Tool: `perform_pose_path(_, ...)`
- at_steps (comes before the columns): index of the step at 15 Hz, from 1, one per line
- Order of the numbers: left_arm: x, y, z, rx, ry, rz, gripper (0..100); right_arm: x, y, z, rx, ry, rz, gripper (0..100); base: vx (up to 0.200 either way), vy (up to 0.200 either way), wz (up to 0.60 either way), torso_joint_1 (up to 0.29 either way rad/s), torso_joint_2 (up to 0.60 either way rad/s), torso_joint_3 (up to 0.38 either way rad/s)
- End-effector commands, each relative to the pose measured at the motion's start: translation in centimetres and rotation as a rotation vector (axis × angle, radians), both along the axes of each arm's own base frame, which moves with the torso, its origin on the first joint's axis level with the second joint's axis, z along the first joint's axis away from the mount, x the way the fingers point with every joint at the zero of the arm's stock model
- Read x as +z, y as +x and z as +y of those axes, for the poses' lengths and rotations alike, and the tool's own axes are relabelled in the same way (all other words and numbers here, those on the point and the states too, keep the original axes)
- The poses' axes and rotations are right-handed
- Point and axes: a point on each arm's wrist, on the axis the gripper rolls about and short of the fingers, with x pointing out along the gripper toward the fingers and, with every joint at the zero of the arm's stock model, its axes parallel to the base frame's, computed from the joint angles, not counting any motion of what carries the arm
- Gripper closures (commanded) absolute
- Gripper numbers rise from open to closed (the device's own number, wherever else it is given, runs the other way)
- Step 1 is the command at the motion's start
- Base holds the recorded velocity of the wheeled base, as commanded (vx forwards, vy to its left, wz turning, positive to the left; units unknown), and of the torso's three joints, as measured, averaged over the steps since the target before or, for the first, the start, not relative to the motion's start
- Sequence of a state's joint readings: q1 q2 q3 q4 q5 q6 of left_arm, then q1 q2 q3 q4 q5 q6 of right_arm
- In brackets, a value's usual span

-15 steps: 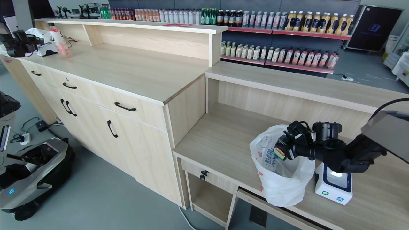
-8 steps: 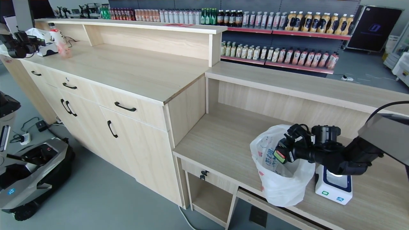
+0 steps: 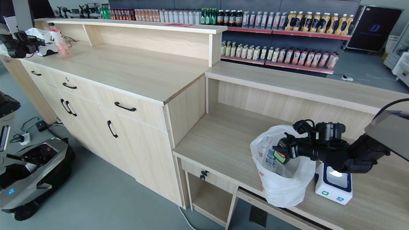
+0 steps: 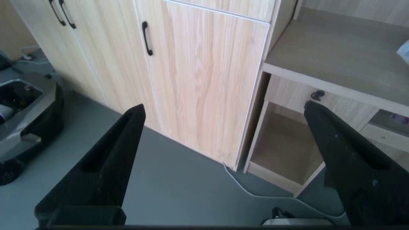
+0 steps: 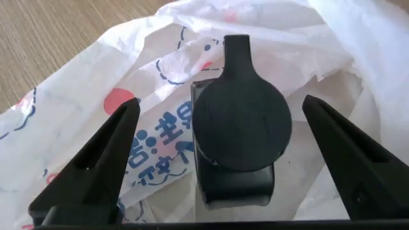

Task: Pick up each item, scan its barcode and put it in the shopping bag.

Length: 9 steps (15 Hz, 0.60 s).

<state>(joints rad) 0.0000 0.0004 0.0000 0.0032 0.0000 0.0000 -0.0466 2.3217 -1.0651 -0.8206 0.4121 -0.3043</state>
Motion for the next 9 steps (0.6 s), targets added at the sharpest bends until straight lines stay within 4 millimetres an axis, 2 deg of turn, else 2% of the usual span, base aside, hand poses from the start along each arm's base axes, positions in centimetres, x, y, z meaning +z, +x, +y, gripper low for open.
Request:
perform_pose_path(1,0.0,0.0,0.0,0.0,0.0,-0.001,0,6.1,-1.6,-0.1,-0.02,0.041,-0.096,0,0.0,0.0,0.0,0.0,0.0,0.0)
perform_pose_path(3,0.0,0.0,0.0,0.0,0.0,-0.001,0,10.3,-5.5,-0.9,-0.048,0.036,-0.119,0,0.0,0.0,0.0,0.0,0.0,0.0)
perform_pose_path(5,0.0,0.0,0.0,0.0,0.0,-0.001,0,13.4,-11.3,-1.8,-0.093,0.03,-0.164,0,0.0,0.0,0.0,0.0,0.0,0.0)
perform_pose_path(6,0.0,0.0,0.0,0.0,0.0,-0.001,0,14.5,-14.0,-2.1,-0.115,0.024,-0.191,0,0.0,0.0,0.0,0.0,0.0,0.0)
perform_pose_path(7,0.0,0.0,0.0,0.0,0.0,-0.001,0,15.2,-16.3,-2.6,-0.154,-0.006,-0.205,0,0.0,0.0,-0.6,0.007,0.0,0.002)
perform_pose_path(9,0.0,0.0,0.0,0.0,0.0,-0.001,0,15.9,-19.6,-3.9,-0.271,-0.107,-0.194,0,0.0,0.0,-0.6,0.0,0.0,0.002)
